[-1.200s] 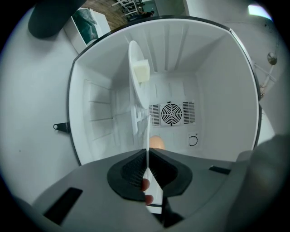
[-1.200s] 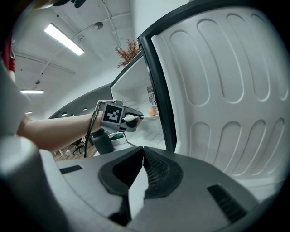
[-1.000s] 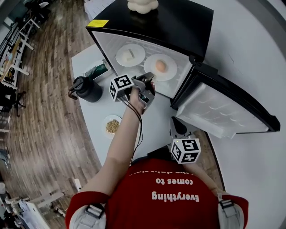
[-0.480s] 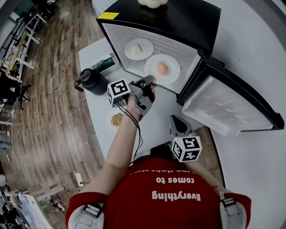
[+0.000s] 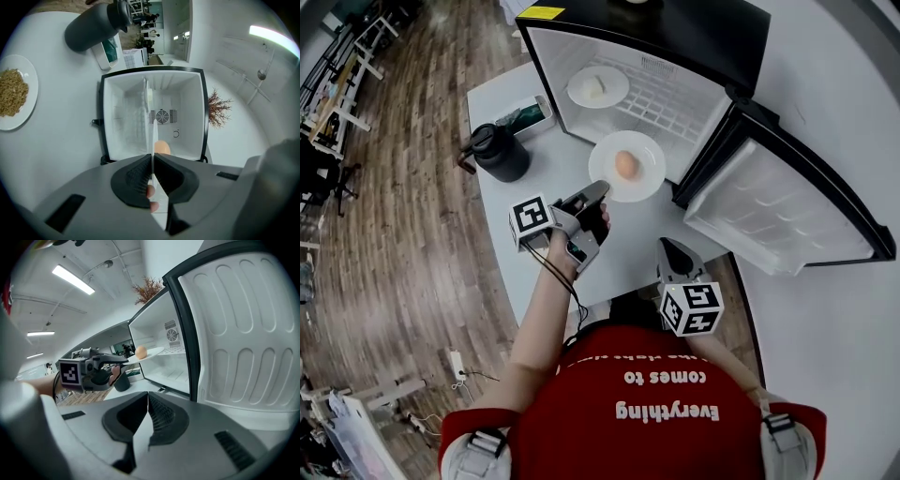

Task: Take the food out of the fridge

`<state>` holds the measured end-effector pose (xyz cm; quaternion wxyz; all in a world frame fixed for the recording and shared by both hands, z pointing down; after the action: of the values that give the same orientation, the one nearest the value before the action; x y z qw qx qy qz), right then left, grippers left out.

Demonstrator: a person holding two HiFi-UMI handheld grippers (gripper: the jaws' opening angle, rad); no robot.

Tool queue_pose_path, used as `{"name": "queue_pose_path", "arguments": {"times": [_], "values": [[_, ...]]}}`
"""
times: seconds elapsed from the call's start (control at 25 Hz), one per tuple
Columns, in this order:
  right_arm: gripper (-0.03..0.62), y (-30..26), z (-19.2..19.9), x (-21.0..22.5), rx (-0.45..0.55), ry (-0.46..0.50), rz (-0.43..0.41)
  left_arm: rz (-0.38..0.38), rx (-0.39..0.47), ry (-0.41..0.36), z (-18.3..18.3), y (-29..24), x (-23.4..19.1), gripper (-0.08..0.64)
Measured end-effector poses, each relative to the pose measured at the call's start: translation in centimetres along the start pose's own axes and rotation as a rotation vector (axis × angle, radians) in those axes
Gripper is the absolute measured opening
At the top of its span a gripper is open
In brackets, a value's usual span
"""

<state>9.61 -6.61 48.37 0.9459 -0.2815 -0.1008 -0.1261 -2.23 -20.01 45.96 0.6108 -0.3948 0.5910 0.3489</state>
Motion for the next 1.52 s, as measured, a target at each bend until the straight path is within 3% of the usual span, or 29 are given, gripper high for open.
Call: {"name": "queue_pose_path", "arguments": {"times": [0.28,0.44,0.76,0.96,1.16,1.52], "values": [[0.015,1.0,0.4,-1.5,-0.005,0.028,-0.019,-0.016,0.042,0.026,1.7,3.7,-1.4,0.023],[0.015,1.8,1.9,-2.7,-0.03,0.045,-0.037,-0.076,0.084,0.053,2.6,6.3,-5.0,0.023],[0.015,3.6,4.8,-2.6,-0.074,0.042,-0.02,-0.199,0.153,0.201,4.9,10.0,-13.4,0.023],[0.015,4.6,5.5,-3.1,-0.075,0.046,-0.019,-0.304,0.165,0.231,5.4,10.9,-17.3,0.023],[0.015,5.4,6.1,-3.1,-0.078,0.046,-0.011,-0.381,0.173,0.256,6.4,11.4,-19.9,0.023],[0.015,6.3,6.7,-3.3,-0.075,0.047,0.001,-0.436,0.195,0.32,7.1,11.9,-22.4,0.023]]}}
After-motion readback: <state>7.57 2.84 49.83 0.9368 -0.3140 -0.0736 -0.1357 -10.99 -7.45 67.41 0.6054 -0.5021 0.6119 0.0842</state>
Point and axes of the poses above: the fingertips, and each gripper's own axes: y backward along the fingers, x to its right, z out of its underside, the point moved 2 cm from there along y, backward along the fingers, and after that the axes turned 5 degrees about -x, right-handed, at the moved point
